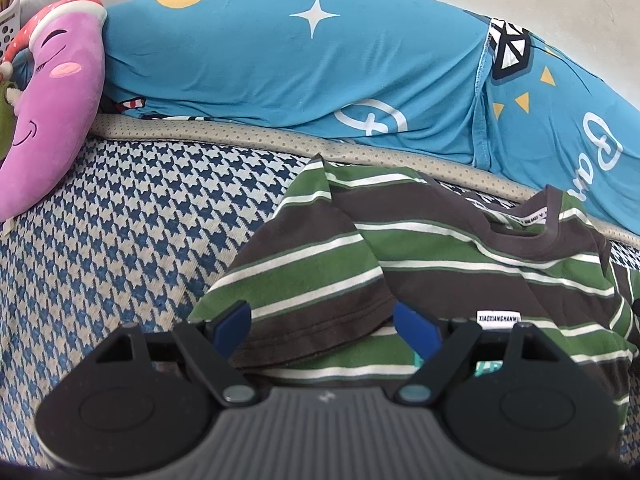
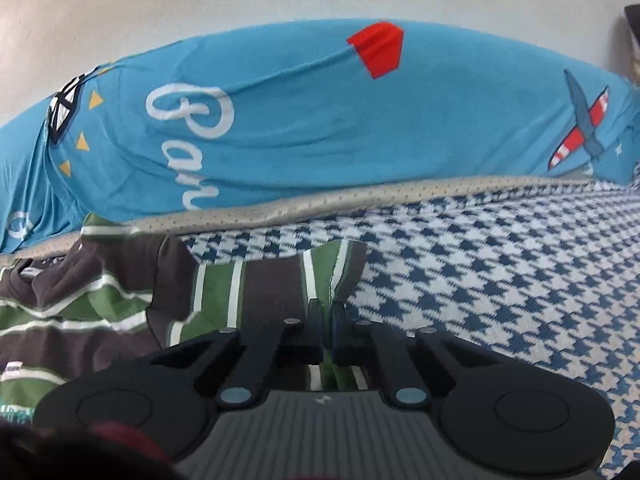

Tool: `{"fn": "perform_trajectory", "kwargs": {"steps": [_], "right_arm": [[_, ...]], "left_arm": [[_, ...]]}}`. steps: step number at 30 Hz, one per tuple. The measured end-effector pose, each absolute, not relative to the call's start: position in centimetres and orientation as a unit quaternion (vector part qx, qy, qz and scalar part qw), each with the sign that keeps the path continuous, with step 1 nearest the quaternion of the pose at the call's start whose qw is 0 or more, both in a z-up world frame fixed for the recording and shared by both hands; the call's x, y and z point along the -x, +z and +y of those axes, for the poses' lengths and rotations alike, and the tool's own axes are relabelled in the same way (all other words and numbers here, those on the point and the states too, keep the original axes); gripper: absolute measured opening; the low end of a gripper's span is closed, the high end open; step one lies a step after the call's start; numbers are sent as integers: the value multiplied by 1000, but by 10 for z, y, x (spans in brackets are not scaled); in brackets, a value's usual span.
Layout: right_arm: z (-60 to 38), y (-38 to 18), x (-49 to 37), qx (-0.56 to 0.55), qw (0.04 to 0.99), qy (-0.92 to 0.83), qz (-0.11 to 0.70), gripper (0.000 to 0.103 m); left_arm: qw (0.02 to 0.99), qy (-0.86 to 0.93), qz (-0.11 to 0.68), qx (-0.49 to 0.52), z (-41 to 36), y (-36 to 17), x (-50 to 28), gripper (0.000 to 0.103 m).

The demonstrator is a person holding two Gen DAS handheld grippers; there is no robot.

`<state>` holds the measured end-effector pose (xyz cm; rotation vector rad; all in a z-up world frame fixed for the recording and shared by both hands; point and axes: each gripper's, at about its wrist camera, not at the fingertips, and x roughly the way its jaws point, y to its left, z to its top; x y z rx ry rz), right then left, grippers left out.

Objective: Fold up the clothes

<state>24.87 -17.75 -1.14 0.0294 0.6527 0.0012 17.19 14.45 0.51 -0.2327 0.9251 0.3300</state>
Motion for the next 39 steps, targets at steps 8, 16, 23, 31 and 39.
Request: {"fn": "perform_trajectory", "kwargs": {"steps": [8, 16, 23, 31, 39], "right_arm": [[-196, -1, -250, -25, 948, -114, 298, 7], [-212, 16, -235, -91, 936, -102, 323, 18], [-227, 12, -207, -162, 904, -85, 387, 31], [-240, 4, -180, -244, 868, -102, 421, 34], [-239, -8, -179, -298, 850, -100, 424, 40]], "left_arm": [[875, 158, 443, 113, 146, 5, -172, 82], [878, 168, 432, 121, 159, 12, -172, 82], [879, 177, 422, 135, 173, 22, -170, 82], [887, 178, 409, 119, 169, 31, -167, 82], [887, 193, 403, 119, 179, 37, -168, 82]]}}
